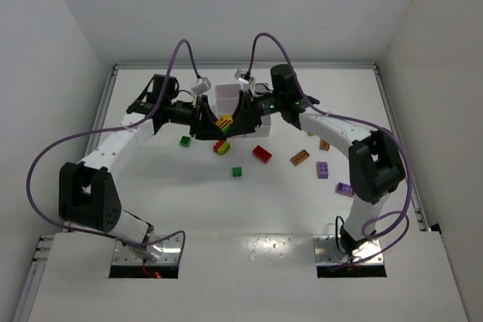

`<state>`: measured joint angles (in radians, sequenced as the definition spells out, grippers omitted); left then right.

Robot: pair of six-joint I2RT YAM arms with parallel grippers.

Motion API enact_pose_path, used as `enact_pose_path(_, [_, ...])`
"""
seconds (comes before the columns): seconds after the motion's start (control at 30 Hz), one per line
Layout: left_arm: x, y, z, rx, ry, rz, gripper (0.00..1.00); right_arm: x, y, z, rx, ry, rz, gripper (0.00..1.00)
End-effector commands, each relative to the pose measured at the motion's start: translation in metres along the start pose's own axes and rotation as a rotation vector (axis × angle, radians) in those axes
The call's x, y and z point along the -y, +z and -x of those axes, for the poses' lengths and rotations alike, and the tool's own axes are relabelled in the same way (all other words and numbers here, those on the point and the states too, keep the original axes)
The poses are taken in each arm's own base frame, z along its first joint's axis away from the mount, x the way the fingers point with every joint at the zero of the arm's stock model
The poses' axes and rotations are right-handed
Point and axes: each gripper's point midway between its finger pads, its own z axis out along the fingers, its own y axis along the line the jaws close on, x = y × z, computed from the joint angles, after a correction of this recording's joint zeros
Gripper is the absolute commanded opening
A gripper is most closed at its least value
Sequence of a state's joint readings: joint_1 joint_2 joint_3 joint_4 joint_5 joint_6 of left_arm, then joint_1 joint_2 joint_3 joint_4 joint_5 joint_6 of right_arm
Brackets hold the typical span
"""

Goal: Sort the legos into containers by color

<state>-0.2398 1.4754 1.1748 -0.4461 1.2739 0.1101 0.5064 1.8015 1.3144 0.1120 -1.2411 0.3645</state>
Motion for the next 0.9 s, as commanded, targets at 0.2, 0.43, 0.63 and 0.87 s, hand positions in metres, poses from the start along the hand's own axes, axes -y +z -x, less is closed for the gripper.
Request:
enact_pose_path(0.2, [0.005,-0.005,0.011,0.026,0.061,0.010,0.40,-0.017,0.004,0.014,0.027,-0.073,0.062,0.04])
enact_pose_path(0.43, [0.007,-0.008,0.030,0.042,0.076,0.045,0.64,-0.015,-0.001,0.006,0.003,-0.101,0.055,0.02])
enact_pose_path(0.63, [0.009,-0.008,0.042,0.051,0.091,0.023,0.68,-0.014,-0.003,-0.002,-0.025,-0.107,0.050,0.02])
enact_pose_path(0.87, [-0.002,-0.011,0.044,0.051,0.096,0.069,0.68,-0.020,-0.006,-0.001,-0.030,-0.127,0.041,0.02])
